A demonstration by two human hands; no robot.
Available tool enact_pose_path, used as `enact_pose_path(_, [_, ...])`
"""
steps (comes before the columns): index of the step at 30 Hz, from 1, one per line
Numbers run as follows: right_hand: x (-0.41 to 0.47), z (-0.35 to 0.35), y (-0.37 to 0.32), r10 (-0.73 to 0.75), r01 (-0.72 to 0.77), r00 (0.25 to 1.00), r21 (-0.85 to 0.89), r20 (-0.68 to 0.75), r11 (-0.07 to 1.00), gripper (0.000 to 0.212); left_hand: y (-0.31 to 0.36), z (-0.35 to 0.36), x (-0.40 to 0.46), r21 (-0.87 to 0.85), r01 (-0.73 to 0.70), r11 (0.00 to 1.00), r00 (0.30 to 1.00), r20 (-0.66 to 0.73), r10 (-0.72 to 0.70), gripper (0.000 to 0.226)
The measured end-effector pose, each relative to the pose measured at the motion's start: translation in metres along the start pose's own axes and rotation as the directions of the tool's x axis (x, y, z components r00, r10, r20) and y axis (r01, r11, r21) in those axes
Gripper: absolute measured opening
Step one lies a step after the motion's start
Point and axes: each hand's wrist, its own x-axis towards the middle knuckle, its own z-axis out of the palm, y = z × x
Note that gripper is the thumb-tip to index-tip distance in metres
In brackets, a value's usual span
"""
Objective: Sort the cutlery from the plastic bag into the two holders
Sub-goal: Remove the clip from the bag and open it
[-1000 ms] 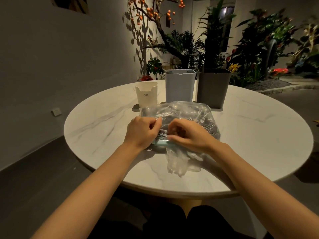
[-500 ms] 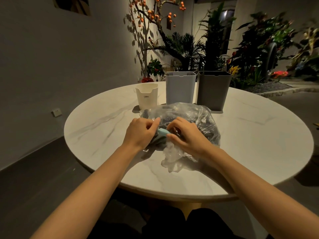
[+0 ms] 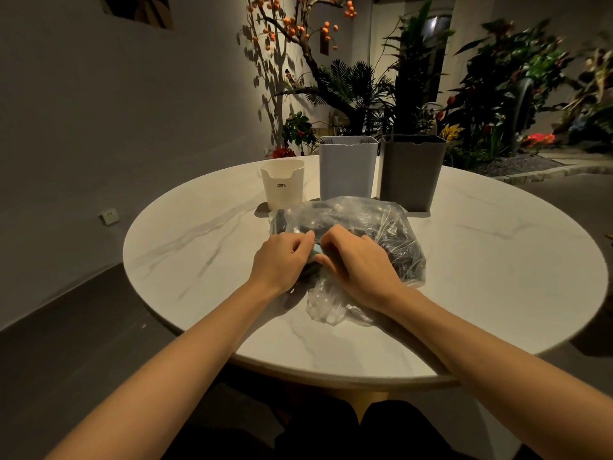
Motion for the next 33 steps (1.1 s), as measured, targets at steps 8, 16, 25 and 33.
enact_pose_path(8, [-0.002, 0.002, 0.0, -0.02, 0.022, 0.998, 0.034, -0.059, 0.999, 0.013, -0.003, 0.01, 0.002, -0.26, 0.106, 0.96, 0.994, 0.04, -0.099, 0.05])
enact_pose_path(16, [0.004, -0.005, -0.002, 0.194, -0.129, 0.959, 0.295, -0.205, 0.947, 0.028, -0.001, 0.006, 0.003, -0.333, 0.166, 0.928, 0.986, 0.073, -0.15, 0.056])
enact_pose_path(25, [0.009, -0.011, -0.001, 0.064, -0.059, 0.974, 0.029, -0.217, 0.998, 0.031, 0.016, 0.004, 0.002, -0.092, -0.055, 0.994, 0.978, -0.206, 0.035, 0.035])
enact_pose_path(33, [0.023, -0.027, 0.009, 0.072, -0.073, 0.995, -0.012, -0.07, 0.997, 0.047, 0.028, 0.012, 0.02, -0.28, -0.042, 0.959, 0.987, -0.162, -0.004, 0.023])
